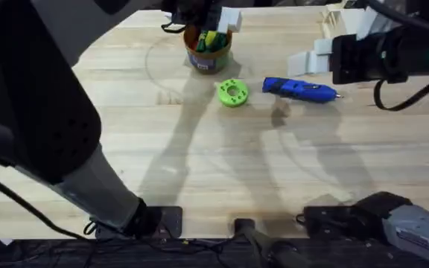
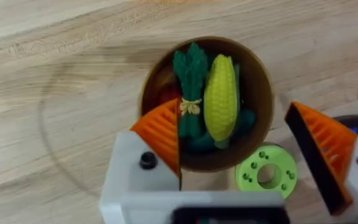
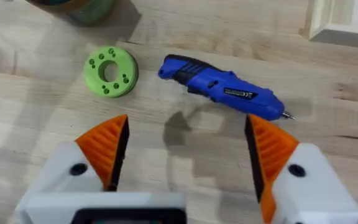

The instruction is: Pick up the gripper from the table and insert it into the empty holder that is missing its gripper. Then pick up a screw, insert it into the mounting hole, and use the screwdriver to tighten it. Finally, clean up the table by picking up the vegetable and placing it into the bucket.

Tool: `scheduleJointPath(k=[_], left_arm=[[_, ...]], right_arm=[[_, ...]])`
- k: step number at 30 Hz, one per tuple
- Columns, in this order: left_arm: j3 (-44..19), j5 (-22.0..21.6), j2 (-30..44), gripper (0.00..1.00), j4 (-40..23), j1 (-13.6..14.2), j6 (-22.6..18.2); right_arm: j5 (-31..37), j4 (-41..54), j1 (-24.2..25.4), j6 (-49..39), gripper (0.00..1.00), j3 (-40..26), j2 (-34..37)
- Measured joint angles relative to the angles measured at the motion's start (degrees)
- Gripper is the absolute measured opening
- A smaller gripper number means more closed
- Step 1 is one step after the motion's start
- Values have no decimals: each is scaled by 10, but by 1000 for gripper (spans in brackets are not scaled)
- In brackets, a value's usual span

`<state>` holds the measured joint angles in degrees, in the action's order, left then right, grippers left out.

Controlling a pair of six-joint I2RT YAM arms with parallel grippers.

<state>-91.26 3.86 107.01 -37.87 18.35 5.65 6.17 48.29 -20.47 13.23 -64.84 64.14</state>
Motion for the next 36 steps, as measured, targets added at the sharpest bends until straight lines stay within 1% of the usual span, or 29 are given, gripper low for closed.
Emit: scheduleJointPath(k=[3, 7, 10, 15, 18, 22, 28, 33, 36], left_arm=[[0, -3, -16, 986, -6, 0, 0], [0, -10, -66, 986, -38, 0, 0], [0, -22, -114, 986, -81, 0, 0], [0, -46, -182, 985, -158, 0, 0], [16, -56, -223, 986, -174, 0, 0], [91, -65, -305, 985, -174, 0, 3], [240, -76, -454, 986, -159, 0, 21], [324, -78, -547, 987, -160, 0, 30], [351, -79, -574, 987, -161, 0, 31]], right_arm=[[0, 0, 0, 0, 991, 0, 0], [0, -1, 0, 0, 991, 0, -2], [0, -1, 0, 0, 992, 0, -17], [0, 0, 0, 0, 991, 0, -62], [0, 4, 0, 0, 991, 0, -81], [0, 16, 0, 0, 991, 0, -97], [0, 45, 0, 0, 990, 0, -113], [0, 90, 0, 0, 991, 1, -114], [0, 94, 0, 0, 991, 1, -114]])
